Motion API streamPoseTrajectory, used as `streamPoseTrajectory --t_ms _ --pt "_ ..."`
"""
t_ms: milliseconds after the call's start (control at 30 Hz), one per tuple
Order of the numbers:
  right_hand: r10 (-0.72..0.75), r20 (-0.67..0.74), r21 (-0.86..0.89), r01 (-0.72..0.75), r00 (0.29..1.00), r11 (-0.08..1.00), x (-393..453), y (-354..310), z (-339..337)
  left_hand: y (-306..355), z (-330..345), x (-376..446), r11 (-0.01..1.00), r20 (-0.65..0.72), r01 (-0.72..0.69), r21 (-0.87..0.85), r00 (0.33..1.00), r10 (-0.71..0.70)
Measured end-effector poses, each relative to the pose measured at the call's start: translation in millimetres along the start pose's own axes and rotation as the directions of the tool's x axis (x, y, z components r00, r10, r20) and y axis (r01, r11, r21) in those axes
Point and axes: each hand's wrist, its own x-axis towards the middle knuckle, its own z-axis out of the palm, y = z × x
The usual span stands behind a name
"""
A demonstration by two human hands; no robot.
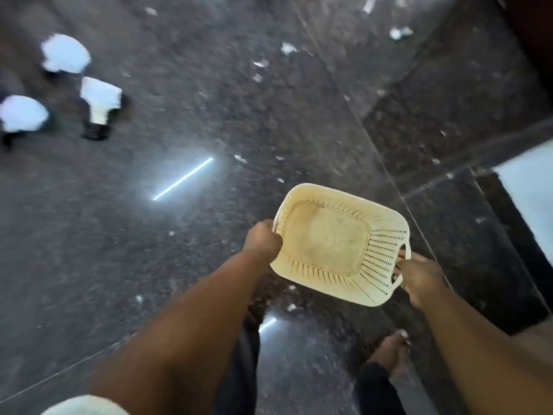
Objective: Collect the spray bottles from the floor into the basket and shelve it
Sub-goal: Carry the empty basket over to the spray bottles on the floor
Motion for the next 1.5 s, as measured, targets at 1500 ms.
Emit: streamPoseTrajectory --t_ms 1500 --pt "-0.083 0.308 -0.675 0.279 0.948 0.684 -399.3 -237.8 748.5 -454.0 -659.1 293.8 0.945 -0.008 0.317 0.077 0.948 -0.317"
